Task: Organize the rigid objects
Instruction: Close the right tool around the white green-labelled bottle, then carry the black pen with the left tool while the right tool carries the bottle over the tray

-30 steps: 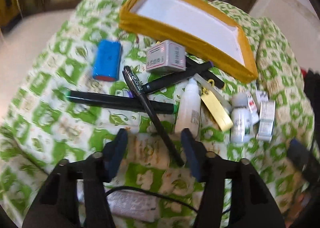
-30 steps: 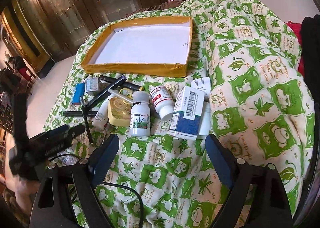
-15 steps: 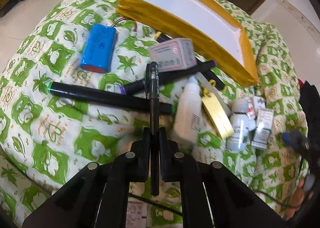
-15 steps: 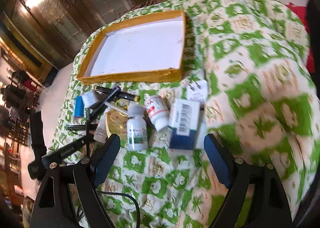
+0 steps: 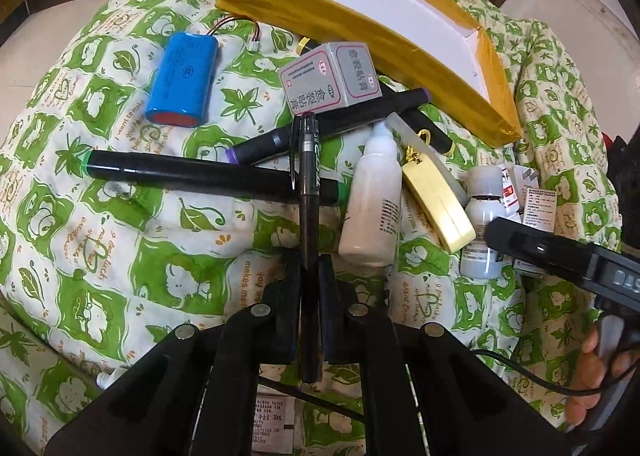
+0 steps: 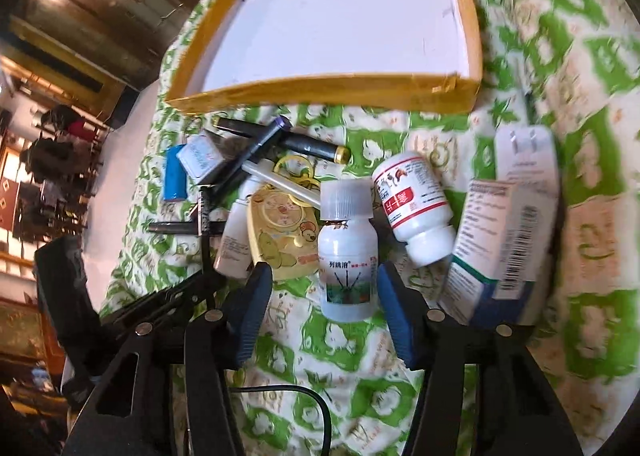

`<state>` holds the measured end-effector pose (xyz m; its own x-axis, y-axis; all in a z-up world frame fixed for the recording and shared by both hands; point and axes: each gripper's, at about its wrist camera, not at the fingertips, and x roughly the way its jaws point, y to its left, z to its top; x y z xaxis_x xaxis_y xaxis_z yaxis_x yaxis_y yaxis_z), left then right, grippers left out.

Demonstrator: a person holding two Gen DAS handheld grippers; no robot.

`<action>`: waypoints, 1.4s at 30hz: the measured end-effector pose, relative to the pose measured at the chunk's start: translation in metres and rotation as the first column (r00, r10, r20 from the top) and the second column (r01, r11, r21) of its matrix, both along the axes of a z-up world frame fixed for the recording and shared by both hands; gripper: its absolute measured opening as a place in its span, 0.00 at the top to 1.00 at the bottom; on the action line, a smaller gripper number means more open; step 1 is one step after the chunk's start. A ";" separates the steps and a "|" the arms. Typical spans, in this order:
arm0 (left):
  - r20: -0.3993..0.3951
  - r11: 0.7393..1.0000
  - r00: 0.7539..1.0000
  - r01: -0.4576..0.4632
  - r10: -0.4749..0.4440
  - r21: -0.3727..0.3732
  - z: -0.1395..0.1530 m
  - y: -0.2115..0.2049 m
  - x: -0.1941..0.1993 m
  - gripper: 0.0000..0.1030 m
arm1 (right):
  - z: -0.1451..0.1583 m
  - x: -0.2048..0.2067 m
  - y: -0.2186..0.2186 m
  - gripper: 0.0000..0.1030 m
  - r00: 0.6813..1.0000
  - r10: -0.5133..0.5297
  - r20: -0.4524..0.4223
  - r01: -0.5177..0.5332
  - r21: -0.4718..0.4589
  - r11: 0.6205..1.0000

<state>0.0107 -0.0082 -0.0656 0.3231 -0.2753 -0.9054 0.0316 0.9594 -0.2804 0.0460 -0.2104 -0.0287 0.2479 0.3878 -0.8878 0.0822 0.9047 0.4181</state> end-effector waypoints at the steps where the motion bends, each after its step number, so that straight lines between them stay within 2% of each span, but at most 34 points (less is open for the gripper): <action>1: 0.000 1.000 1.000 0.001 -0.001 0.002 0.000 -0.003 0.003 0.94 | -0.003 0.001 0.001 0.56 1.000 -0.005 0.002 0.005 -0.008 1.000; 3: -0.002 1.000 1.000 0.004 -0.004 0.005 -0.001 -0.003 0.003 0.94 | -0.008 0.003 0.003 0.64 1.000 -0.001 0.012 0.001 -0.031 1.000; 5: -0.003 1.000 1.000 0.007 -0.007 0.009 -0.001 -0.004 0.004 0.94 | -0.013 0.004 0.005 0.68 1.000 0.008 0.007 -0.008 -0.040 0.999; 10: 0.040 1.000 0.999 0.005 -0.005 0.007 0.006 -0.009 0.003 0.95 | -0.014 0.000 0.000 0.69 0.999 0.004 0.035 -0.002 -0.032 0.999; 15: 0.113 0.999 0.994 -0.007 0.011 -0.042 0.021 -0.002 -0.005 0.95 | -0.005 -0.008 -0.006 0.69 0.996 -0.018 0.083 0.018 0.000 1.000; 26: 0.163 0.996 0.987 0.007 0.008 -0.090 0.037 -0.001 -0.008 0.95 | 0.028 -0.015 -0.001 0.69 0.981 -0.014 0.196 0.011 0.019 1.000; 42: 0.218 0.993 0.976 0.036 -0.010 -0.113 0.064 -0.010 0.003 0.95 | 0.043 -0.014 -0.013 0.69 0.971 -0.060 0.233 0.053 0.036 0.998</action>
